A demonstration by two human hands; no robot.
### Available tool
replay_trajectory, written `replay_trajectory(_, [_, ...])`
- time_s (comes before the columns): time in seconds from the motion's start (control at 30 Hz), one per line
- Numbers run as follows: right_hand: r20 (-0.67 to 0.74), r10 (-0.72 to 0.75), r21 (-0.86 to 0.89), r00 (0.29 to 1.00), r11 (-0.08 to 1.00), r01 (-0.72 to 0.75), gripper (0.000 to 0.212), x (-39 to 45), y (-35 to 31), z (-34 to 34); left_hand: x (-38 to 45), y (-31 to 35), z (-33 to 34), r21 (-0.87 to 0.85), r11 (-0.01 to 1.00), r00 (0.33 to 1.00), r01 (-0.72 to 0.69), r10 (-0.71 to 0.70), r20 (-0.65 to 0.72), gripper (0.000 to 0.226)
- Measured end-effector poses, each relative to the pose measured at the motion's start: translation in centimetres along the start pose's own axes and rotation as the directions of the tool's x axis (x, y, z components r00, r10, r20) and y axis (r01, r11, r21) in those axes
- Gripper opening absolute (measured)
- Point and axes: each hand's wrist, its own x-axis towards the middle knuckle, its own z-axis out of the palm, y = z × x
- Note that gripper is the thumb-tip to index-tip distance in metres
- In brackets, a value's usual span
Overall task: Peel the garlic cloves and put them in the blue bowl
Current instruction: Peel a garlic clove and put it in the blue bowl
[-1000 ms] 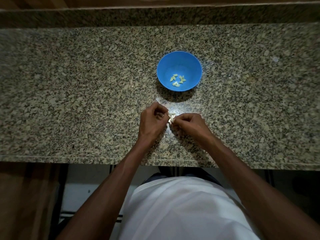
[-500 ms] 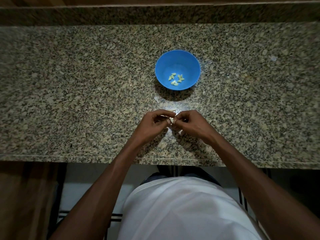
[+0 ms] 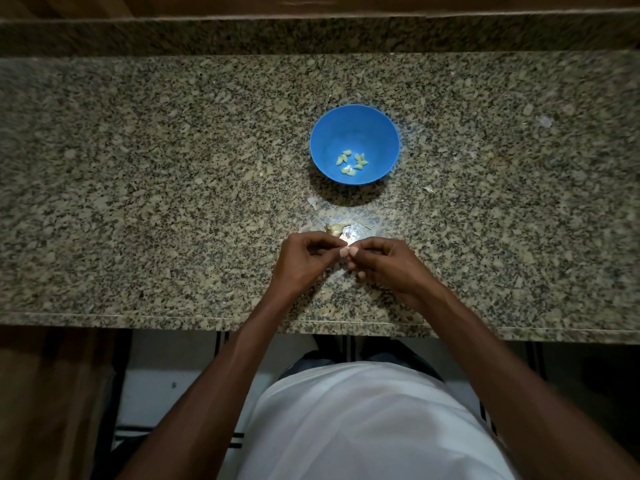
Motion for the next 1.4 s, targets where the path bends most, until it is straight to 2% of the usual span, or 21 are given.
replay_trajectory(0.07, [0.001,0.012,-0.011,1.0,1.0,-0.012,0.017,-0.1,0.1,-0.4,-0.2,-0.3,0.1,0.009,1.0,0.999,0.007,-0.007,-0.032,0.014])
replay_trajectory(0.2, [-0.091,-0.017,-0.088,0.996,0.996,0.009,0.013,-0.1,-0.4,-1.6,-0.2,-0.5,-0.1,0.036,0.999,0.992,0.011,-0.007,-0.123,0.01])
replay_trajectory(0.4, [-0.254,-0.182,-0.267,0.95,0.957,0.112,0.013,2.0,-2.9,-3.5,0.7,-0.3,-0.6,0.16,0.987,0.973,-0.01,0.047,-0.227,0.016])
replay_trajectory(0.5, [-0.295,-0.303,-0.483,0.906,0.866,0.132,0.013,3.8,-4.9,-4.1,1.7,-0.1,-1.0,0.202,0.979,0.955,-0.003,0.063,-0.29,0.009])
replay_trajectory(0.6, [-0.208,-0.376,-0.686,0.903,0.714,0.139,0.022,5.5,-5.9,-4.3,3.0,0.3,-1.6,0.284,0.959,0.94,0.021,0.077,-0.331,0.018])
replay_trajectory(0.67, [-0.167,-0.413,-0.748,0.895,0.644,0.158,0.026,5.5,-6.0,-4.4,4.3,0.5,-2.2,0.415,0.909,0.946,-0.043,0.171,-0.276,0.018])
replay_trajectory(0.77, [-0.171,-0.499,-0.769,0.85,0.606,0.201,0.029,4.9,-6.0,-5.2,6.9,0.3,-2.7,0.598,0.773,0.951,-0.212,0.303,-0.055,0.03])
replay_trajectory(0.83, [-0.185,-0.566,-0.803,0.803,0.558,0.208,0.028,4.9,-6.1,-6.2,8.2,-0.1,-2.8,0.688,0.669,0.944,-0.283,0.322,0.075,0.04])
replay_trajectory(0.9, [-0.143,-0.632,-0.883,0.761,0.429,0.19,0.024,5.8,-5.9,-7.7,8.8,-0.9,-2.8,0.744,0.585,0.933,-0.324,0.328,0.148,0.045])
replay_trajectory(1.0, [-0.05,-0.617,-0.974,0.785,0.204,0.099,0.02,6.9,-4.7,-9.5,7.4,-1.5,-2.9,0.784,0.528,0.927,-0.327,0.341,0.157,0.047])
replay_trajectory(1.03, [-0.041,-0.603,-0.982,0.797,0.173,0.081,0.019,6.9,-4.1,-9.6,6.6,-1.8,-3.1,0.784,0.527,0.925,-0.328,0.347,0.154,0.047])
replay_trajectory(1.1, [-0.063,-0.571,-0.98,0.818,0.19,0.057,0.018,5.8,-2.6,-8.7,5.0,-2.6,-3.2,0.774,0.542,0.922,-0.328,0.362,0.138,0.044])
replay_trajectory(1.13, [-0.068,-0.557,-0.971,0.828,0.229,0.074,0.014,5.2,-1.6,-7.9,4.0,-3.1,-3.2,0.764,0.557,0.922,-0.327,0.366,0.128,0.041])
replay_trajectory(1.17, [-0.048,-0.579,-0.973,0.814,0.213,0.094,0.011,4.3,-0.6,-7.1,3.1,-3.7,-3.1,0.749,0.576,0.922,-0.327,0.369,0.119,0.037])
replay_trajectory(1.23, [-0.012,-0.599,-0.956,0.801,0.241,0.165,0.018,2.8,1.4,-5.0,1.0,-4.3,-2.8,0.713,0.624,0.925,-0.321,0.369,0.092,0.03])
replay_trajectory(1.3, [0.026,-0.587,-0.926,0.809,0.291,0.241,0.018,1.6,2.7,-2.8,-0.8,-4.5,-2.4,0.661,0.687,0.935,-0.303,0.347,0.068,0.034])
replay_trajectory(1.37, [0.05,-0.541,-0.915,0.839,0.313,0.256,0.009,0.5,2.2,-0.9,-1.5,-4.3,-2.2,0.611,0.74,0.943,-0.279,0.332,0.029,0.037])
replay_trajectory(1.4, [0.063,-0.559,-0.908,0.827,0.312,0.28,0.014,0.4,1.5,-0.5,-1.4,-4.1,-2.1,0.6,0.757,0.946,-0.256,0.324,-0.005,0.036])
